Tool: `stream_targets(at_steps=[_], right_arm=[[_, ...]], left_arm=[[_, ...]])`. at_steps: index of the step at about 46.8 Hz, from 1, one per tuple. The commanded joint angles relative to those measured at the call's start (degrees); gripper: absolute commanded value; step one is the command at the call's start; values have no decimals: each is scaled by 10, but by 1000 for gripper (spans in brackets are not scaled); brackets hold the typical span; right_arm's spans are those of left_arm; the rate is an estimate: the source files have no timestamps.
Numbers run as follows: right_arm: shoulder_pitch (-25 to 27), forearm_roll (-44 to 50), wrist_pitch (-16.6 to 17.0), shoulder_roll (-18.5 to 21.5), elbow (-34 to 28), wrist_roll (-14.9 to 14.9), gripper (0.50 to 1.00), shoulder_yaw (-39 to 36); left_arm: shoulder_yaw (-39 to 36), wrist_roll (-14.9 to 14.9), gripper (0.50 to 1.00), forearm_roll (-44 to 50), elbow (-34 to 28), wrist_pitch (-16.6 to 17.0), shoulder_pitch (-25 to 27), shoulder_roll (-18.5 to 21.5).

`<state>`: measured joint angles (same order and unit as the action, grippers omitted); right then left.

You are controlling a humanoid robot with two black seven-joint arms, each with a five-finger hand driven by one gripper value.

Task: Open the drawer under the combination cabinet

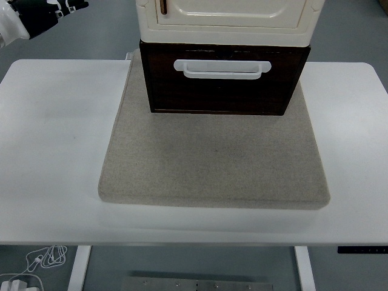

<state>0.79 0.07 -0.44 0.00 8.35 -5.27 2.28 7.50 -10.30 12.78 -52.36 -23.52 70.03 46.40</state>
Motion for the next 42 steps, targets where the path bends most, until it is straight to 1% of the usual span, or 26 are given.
stream_targets(at_steps=[1, 5, 12, 15, 18, 23, 34, 42], right_arm=[[0, 0, 0, 0, 0, 0, 928, 0], [0, 0, 0, 0, 0, 0, 928, 0], [0, 0, 0, 0, 0, 0, 928, 0], [0, 0, 0, 0, 0, 1, 928, 0], [0, 0, 0, 0, 0, 0, 928, -1], [0, 0, 0, 0, 0, 0, 928, 0], [0, -1, 0, 0, 0, 1, 928, 0], [0, 0, 0, 0, 0, 0, 928, 0]], left_arm=[[4, 0, 1000, -47, 0, -6, 1, 2], [7, 0, 1000, -90, -6, -13, 1, 7], [8, 0, 1000, -128, -13, -56, 0, 22], [9, -1, 1000, -170, -14, -66, 1, 27], [20, -1, 1000, -215, -20, -85, 1, 38], [42, -1, 1000, -256, -34, -113, 0, 53], [46, -2, 1000, -338, -86, -115, 8, 74], [57, -1, 1000, -394, -150, -115, 14, 85]])
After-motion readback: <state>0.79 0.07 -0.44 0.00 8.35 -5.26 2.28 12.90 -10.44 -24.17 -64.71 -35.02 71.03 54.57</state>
